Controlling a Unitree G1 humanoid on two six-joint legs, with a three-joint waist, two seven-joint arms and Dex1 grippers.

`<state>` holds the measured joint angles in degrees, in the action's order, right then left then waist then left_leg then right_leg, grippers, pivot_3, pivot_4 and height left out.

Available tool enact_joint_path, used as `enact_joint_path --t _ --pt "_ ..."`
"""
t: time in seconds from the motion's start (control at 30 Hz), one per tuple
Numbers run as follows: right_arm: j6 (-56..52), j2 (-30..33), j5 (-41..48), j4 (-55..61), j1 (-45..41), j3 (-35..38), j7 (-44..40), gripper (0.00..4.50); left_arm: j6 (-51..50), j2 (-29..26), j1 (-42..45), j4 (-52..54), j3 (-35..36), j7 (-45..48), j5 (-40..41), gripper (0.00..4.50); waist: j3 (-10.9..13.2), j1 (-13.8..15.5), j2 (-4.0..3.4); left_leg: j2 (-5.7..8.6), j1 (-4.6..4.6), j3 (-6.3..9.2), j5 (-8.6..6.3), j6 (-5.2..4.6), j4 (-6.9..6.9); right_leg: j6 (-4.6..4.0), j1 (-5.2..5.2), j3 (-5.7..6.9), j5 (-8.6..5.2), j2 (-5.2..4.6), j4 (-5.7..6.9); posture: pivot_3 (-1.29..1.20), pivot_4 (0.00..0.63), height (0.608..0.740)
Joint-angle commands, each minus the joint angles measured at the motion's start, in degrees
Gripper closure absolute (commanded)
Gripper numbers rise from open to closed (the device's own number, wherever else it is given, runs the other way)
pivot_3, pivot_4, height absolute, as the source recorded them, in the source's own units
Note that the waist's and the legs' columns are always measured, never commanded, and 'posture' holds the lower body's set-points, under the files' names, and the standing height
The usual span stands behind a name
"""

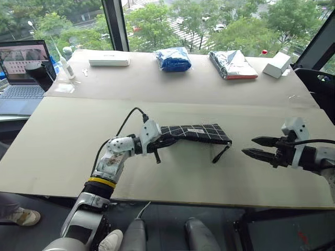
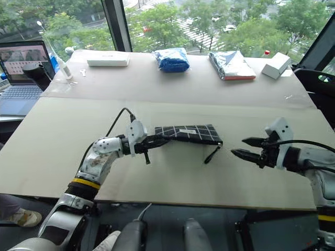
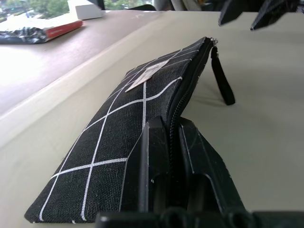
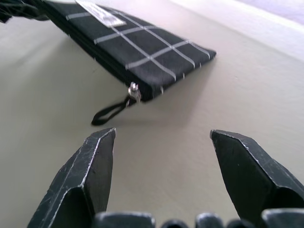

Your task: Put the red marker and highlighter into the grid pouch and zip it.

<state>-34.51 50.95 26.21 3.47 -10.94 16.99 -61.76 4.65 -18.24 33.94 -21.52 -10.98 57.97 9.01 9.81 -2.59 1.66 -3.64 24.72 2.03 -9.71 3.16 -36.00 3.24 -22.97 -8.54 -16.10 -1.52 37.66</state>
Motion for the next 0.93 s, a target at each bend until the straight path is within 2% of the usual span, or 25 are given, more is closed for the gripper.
enact_joint_path --t 0.03,0.1,0.17,0.27,0.33,0.4,0.53,0.67,0.83,0.93 --pt "-0.3 -0.7 2.9 4.4 2.1 2.3 0.8 0.95 8.4 0.2 2.3 -4.9 -0.9 1.0 -2.6 4.50 0.0 0.0 0.00 0.00 -0.01 0.00 0.00 0.00 0.00 0.00 0.00 0.00 0.00 0.00 0.00 0.00 0.150 0.740" --pt "-0.3 -1.3 3.1 5.6 3.2 1.8 1.6 0.87 12.5 0.2 3.0 -7.5 -1.1 1.2 -3.6 3.68 0.0 0.1 0.00 0.00 0.00 0.00 0.00 0.00 0.00 0.01 0.01 -0.01 0.00 -0.01 -0.01 0.00 0.150 0.740" --pt "-0.3 -1.9 3.0 5.8 3.9 1.3 2.5 0.87 12.7 0.6 2.9 -7.4 -0.3 2.9 -1.5 3.24 0.0 0.1 0.00 0.02 0.01 -0.01 0.00 0.00 -0.01 0.01 0.01 -0.01 0.00 -0.01 -0.01 0.00 0.150 0.740" --pt "0.1 -2.2 2.7 5.0 4.4 1.0 3.1 0.87 8.8 1.3 1.6 -4.0 2.4 1.4 2.1 2.09 0.0 0.2 0.00 0.01 0.02 -0.01 0.00 0.00 -0.02 0.01 0.00 -0.01 0.00 -0.01 0.00 0.00 0.150 0.740" --pt "0.7 -2.0 2.4 3.9 4.1 0.9 3.3 0.87 1.2 1.0 -0.4 0.9 3.9 1.4 6.1 1.41 0.0 0.2 0.00 0.02 0.03 0.00 0.00 0.00 -0.04 0.01 0.01 -0.01 -0.01 -0.02 0.00 0.00 0.150 0.740" --pt "1.5 -1.9 2.0 2.5 3.4 0.7 3.4 0.87 -6.6 0.2 -3.2 7.3 5.2 2.2 11.0 1.41 0.0 0.1 -0.01 0.00 0.03 0.00 0.00 0.00 -0.03 0.02 0.01 -0.01 -0.01 -0.02 0.01 0.00 0.150 0.740" --pt "4.2 -2.2 0.8 -1.8 0.9 0.1 3.8 0.87 -20.0 0.1 -6.8 15.5 11.2 -7.7 16.4 1.41 0.0 -0.1 -0.01 -0.02 0.00 0.00 0.00 0.00 -0.03 0.02 -0.01 -0.01 -0.01 0.00 0.07 0.00 0.150 0.740" --pt "6.7 -2.6 -0.2 -7.8 -2.6 -0.6 3.5 0.87 -29.6 -3.1 -12.7 24.6 17.6 -15.6 19.4 1.41 0.0 -0.2 -0.01 -0.01 -0.04 0.00 0.00 0.00 -0.10 0.03 0.00 -0.02 -0.02 0.00 0.16 0.00 0.150 0.740" --pt "8.3 -3.6 -1.1 -12.3 -5.5 -2.1 3.1 0.87 -36.2 -6.7 -18.0 30.3 26.7 -20.0 25.4 1.41 0.0 0.0 -0.01 -0.02 -0.05 0.00 0.00 0.00 -0.08 0.02 0.00 -0.01 -0.02 -0.01 0.15 0.00 0.150 0.740" --pt "9.1 -4.1 -1.7 -14.3 -6.6 -3.0 3.0 0.87 -37.0 -7.5 -19.7 31.2 29.3 -21.8 26.3 1.41 0.0 0.2 -0.01 -0.01 -0.05 0.00 0.00 0.00 -0.11 0.03 0.03 0.00 -0.02 -0.02 0.14 0.00 0.150 0.740"
